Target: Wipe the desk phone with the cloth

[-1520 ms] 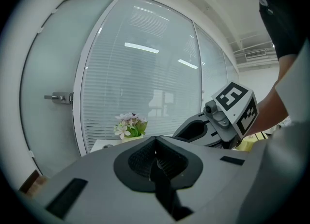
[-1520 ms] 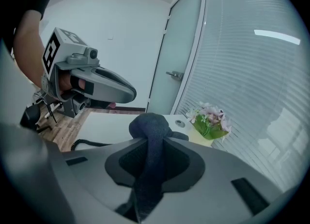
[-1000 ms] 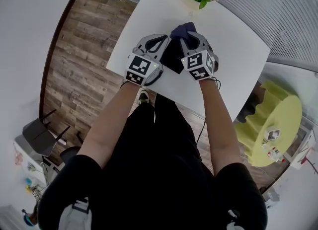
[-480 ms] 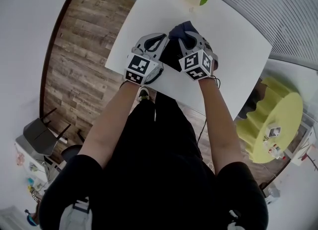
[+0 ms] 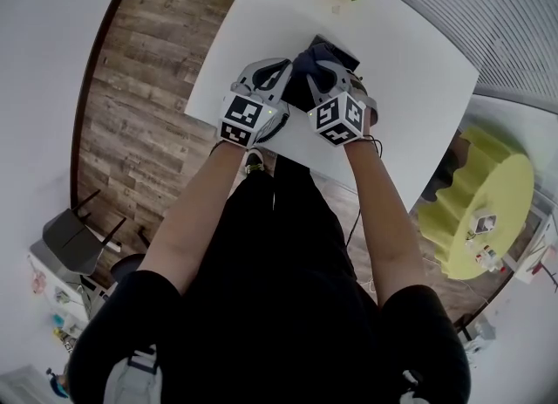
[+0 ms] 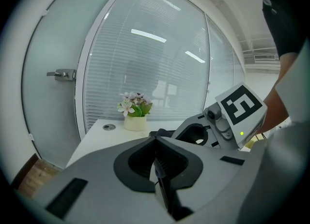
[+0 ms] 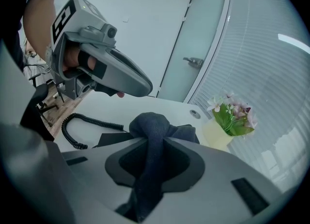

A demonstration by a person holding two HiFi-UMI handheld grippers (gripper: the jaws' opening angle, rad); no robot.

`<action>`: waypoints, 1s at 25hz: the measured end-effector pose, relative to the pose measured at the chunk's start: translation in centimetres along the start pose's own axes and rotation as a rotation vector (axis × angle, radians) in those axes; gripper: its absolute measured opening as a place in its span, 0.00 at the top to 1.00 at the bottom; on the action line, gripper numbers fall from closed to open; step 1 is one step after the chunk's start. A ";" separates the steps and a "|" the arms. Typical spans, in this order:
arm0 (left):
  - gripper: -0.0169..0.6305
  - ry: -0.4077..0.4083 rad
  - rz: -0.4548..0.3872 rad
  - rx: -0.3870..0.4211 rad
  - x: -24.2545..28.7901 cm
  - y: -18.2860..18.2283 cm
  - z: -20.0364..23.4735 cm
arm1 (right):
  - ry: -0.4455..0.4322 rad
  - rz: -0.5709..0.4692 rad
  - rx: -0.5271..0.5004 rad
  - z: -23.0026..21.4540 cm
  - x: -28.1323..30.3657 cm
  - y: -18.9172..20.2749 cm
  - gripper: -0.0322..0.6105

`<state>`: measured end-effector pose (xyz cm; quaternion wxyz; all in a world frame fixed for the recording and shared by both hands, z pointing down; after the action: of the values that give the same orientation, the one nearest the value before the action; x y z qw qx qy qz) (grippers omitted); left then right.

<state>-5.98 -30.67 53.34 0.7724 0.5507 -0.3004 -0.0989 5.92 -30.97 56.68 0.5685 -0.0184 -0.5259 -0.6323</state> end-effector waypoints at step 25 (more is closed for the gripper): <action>0.96 0.020 0.105 -0.043 -1.8 5.8 -1.8 | -0.119 0.034 -0.027 7.7 -1.2 1.1 0.81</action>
<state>-7.44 -26.20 57.56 0.7911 0.5186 -0.3190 -0.0593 2.72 -24.62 60.08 0.5465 -0.0723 -0.5500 -0.6274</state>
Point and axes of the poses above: the fingertips, and each gripper's own axes: x forward along the fingers, z to its left, y out of its underside, the point moved 7 cm from there along -x, backward along the fingers, and after that the axes turned 12 degrees about y, right-handed, at the moved point
